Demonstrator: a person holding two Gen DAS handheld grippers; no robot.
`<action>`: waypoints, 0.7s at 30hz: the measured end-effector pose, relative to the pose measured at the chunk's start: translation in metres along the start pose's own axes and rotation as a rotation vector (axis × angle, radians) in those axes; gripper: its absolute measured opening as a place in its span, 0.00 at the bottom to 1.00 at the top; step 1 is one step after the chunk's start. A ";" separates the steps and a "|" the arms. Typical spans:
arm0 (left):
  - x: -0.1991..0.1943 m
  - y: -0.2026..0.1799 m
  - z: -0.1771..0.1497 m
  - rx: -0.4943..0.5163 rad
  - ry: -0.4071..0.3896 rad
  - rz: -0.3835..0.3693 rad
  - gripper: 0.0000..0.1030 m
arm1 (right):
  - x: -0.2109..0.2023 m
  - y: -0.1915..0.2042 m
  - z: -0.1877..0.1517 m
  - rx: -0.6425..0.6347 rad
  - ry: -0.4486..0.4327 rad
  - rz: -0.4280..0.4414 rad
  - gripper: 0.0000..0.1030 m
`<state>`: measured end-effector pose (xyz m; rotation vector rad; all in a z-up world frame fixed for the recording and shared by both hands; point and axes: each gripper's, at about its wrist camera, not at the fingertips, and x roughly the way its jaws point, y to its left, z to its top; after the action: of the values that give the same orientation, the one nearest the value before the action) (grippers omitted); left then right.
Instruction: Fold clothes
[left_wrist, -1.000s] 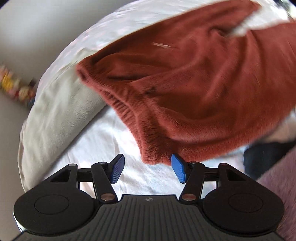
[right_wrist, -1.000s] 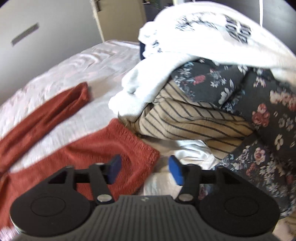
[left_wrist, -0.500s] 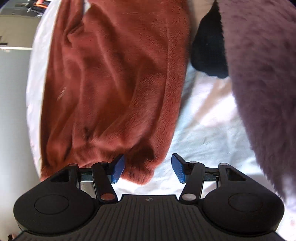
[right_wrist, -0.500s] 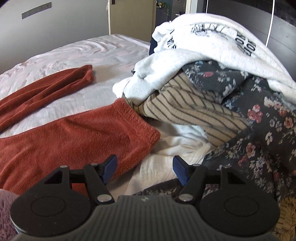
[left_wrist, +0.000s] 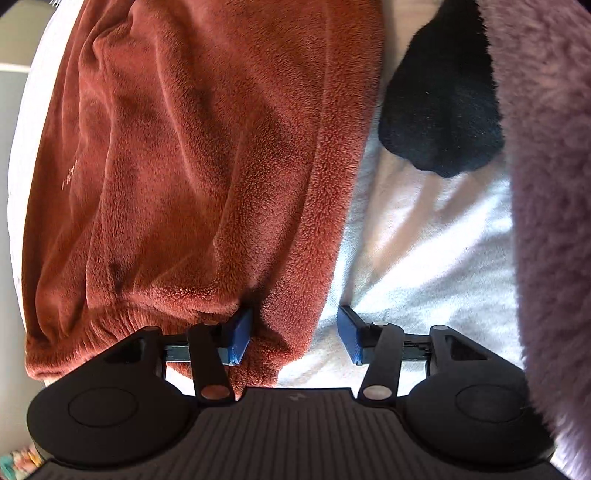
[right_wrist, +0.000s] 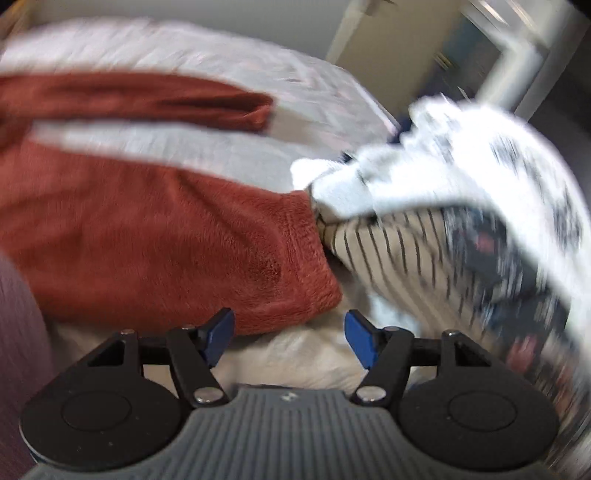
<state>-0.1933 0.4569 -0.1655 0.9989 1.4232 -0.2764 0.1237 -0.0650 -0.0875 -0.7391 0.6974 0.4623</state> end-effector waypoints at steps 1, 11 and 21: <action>0.001 0.001 0.000 -0.009 0.004 0.001 0.47 | 0.002 0.005 -0.001 -0.114 0.005 -0.006 0.67; 0.003 0.007 0.002 -0.019 0.023 0.010 0.52 | 0.032 0.036 -0.021 -0.715 -0.023 -0.006 0.58; 0.001 0.027 -0.005 -0.190 0.053 0.050 0.31 | 0.044 0.049 -0.019 -0.749 -0.070 -0.085 0.09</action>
<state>-0.1776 0.4762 -0.1549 0.8903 1.4410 -0.0769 0.1163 -0.0410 -0.1514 -1.4416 0.4120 0.6772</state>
